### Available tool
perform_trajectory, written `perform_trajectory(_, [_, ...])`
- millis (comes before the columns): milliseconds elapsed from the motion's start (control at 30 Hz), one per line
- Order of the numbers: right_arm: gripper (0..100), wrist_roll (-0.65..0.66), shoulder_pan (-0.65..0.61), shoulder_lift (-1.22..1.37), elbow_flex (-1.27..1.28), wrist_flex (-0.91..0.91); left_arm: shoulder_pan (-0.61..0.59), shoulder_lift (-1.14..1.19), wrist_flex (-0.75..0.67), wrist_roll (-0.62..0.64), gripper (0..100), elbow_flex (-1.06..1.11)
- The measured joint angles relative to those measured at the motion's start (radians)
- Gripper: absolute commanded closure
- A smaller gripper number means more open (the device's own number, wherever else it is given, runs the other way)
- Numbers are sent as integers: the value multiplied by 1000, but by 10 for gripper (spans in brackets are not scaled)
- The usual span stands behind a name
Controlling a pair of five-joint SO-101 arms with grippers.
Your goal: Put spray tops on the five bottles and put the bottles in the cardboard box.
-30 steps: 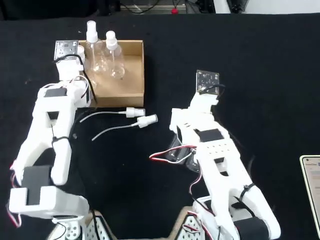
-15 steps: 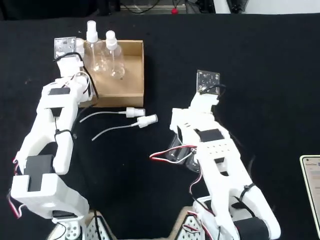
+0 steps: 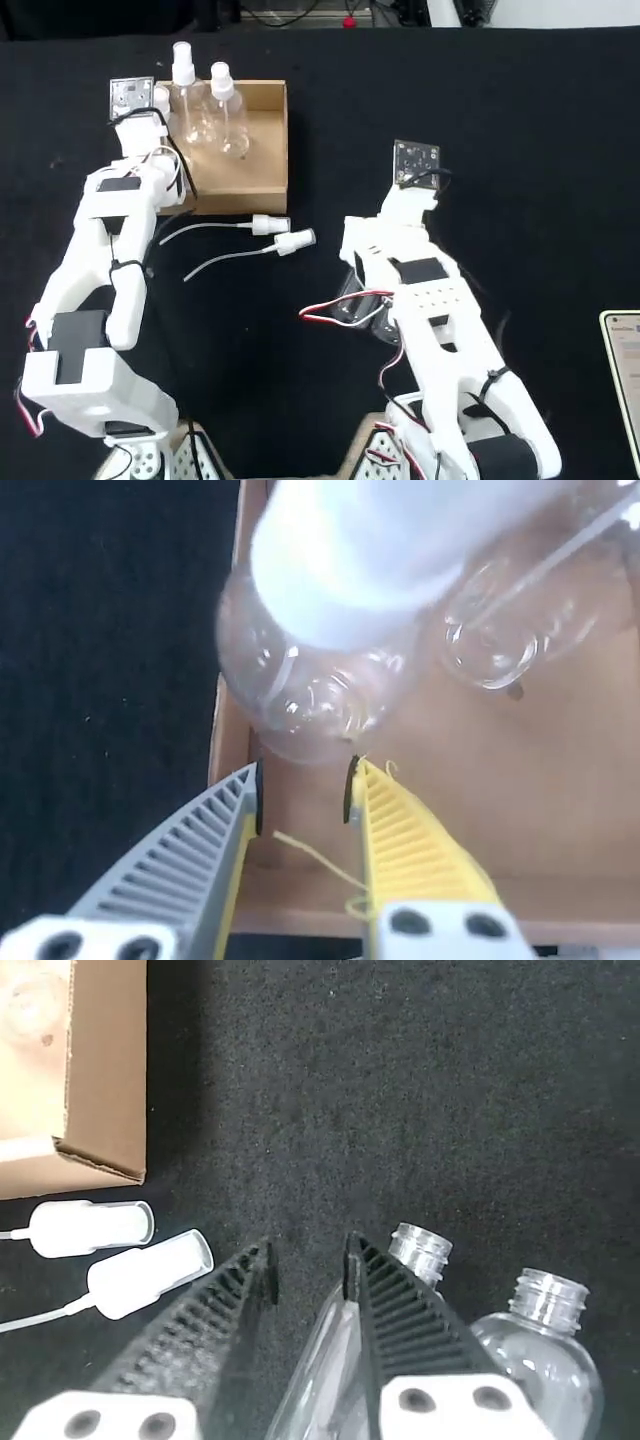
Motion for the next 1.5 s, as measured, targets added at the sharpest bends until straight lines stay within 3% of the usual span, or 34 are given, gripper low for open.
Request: perform_trajectory(1500, [881, 0, 0, 0, 0, 0, 23, 124, -23, 0, 845, -64])
